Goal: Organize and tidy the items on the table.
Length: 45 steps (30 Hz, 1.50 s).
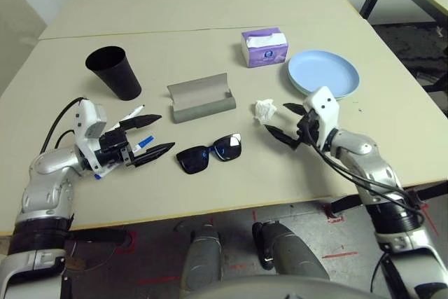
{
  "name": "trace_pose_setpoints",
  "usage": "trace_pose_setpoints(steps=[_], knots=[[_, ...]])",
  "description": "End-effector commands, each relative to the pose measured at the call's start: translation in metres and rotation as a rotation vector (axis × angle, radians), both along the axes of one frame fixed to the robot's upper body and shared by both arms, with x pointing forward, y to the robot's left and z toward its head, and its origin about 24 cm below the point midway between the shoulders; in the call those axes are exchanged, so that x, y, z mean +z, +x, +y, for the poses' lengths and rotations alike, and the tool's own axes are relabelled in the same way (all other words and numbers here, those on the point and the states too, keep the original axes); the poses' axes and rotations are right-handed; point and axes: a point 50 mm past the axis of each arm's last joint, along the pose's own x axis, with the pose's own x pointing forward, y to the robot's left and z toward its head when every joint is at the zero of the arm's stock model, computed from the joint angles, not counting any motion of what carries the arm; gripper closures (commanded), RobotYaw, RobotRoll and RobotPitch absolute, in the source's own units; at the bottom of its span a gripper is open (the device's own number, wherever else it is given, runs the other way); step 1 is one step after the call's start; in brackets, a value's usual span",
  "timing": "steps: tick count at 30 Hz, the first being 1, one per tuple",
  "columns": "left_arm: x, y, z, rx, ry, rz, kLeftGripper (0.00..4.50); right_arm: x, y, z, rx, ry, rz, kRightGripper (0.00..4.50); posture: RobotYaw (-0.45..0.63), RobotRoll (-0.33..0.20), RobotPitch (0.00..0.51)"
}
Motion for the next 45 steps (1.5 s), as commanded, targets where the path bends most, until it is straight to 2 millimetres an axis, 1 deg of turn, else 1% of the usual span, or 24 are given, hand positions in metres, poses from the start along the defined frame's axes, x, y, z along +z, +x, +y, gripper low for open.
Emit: trace_pose_setpoints(steps=[1, 8, 13, 25, 26, 28, 29, 30, 32, 34, 37, 38, 40, 42, 44, 45], knots=[[-0.004, 0.000, -0.002, -0.010, 0.010, 0.014, 0.00, -0.002, 0.005, -0.002, -0.034, 0.015, 0.030, 0.05, -0.02, 0.000, 0.179], [-0.006, 0.000, -0.004, -0.022, 0.018, 0.017, 0.00, -0.006, 0.014, 0.002, -0.046, -0.005, 0.040, 0.05, -0.02, 0.000, 0.177], [-0.007, 0.001, -0.004, -0.020, 0.016, 0.014, 0.00, -0.011, 0.015, 0.009, -0.027, -0.025, 0.054, 0.05, -0.02, 0.000, 0.175], [-0.009, 0.001, -0.006, -0.021, 0.016, 0.010, 0.00, -0.015, 0.019, 0.022, 0.000, -0.021, 0.082, 0.05, -0.02, 0.000, 0.166], [-0.010, 0.001, -0.006, -0.022, 0.016, 0.008, 0.00, -0.015, 0.019, 0.024, 0.010, -0.016, 0.081, 0.45, -0.02, 0.000, 0.165], [-0.010, 0.002, -0.007, -0.022, 0.015, 0.004, 0.00, -0.014, 0.017, 0.027, 0.028, -0.008, 0.082, 1.02, -0.02, 0.000, 0.165], [-0.010, 0.002, -0.007, -0.021, 0.014, 0.001, 0.00, -0.014, 0.016, 0.028, 0.034, -0.006, 0.083, 1.44, -0.02, 0.000, 0.165], [-0.010, 0.002, -0.007, -0.020, 0.012, -0.003, 0.00, -0.014, 0.016, 0.028, 0.037, -0.005, 0.084, 1.74, -0.01, 0.000, 0.164], [-0.009, 0.003, -0.008, -0.018, 0.009, -0.013, 0.00, -0.015, 0.015, 0.027, 0.038, -0.005, 0.085, 2.58, -0.02, 0.000, 0.163], [-0.009, 0.003, -0.008, -0.017, 0.007, -0.017, 0.00, -0.015, 0.015, 0.026, 0.039, -0.003, 0.086, 3.24, -0.02, 0.000, 0.161], [-0.010, 0.004, -0.009, -0.018, 0.006, -0.017, 0.00, -0.014, 0.015, 0.025, 0.040, -0.002, 0.085, 4.39, -0.02, 0.000, 0.159], [-0.010, 0.004, -0.009, -0.020, 0.006, -0.016, 0.00, -0.014, 0.015, 0.025, 0.040, -0.001, 0.084, 4.46, -0.02, 0.000, 0.158], [-0.012, 0.004, -0.010, -0.022, 0.005, -0.014, 0.00, -0.012, 0.015, 0.024, 0.039, 0.002, 0.080, 4.46, -0.02, 0.000, 0.158], [-0.013, 0.005, -0.011, -0.025, 0.003, -0.012, 0.00, -0.006, 0.018, 0.022, 0.019, 0.024, 0.073, 4.46, -0.03, 0.000, 0.158], [-0.014, 0.006, -0.012, -0.027, 0.001, -0.010, 0.00, 0.006, 0.024, 0.016, -0.009, 0.045, 0.051, 4.46, -0.03, 0.000, 0.158], [-0.015, 0.007, -0.013, -0.029, -0.001, -0.010, 0.00, 0.015, 0.027, 0.012, -0.027, 0.061, 0.032, 4.46, -0.03, 0.000, 0.159]])
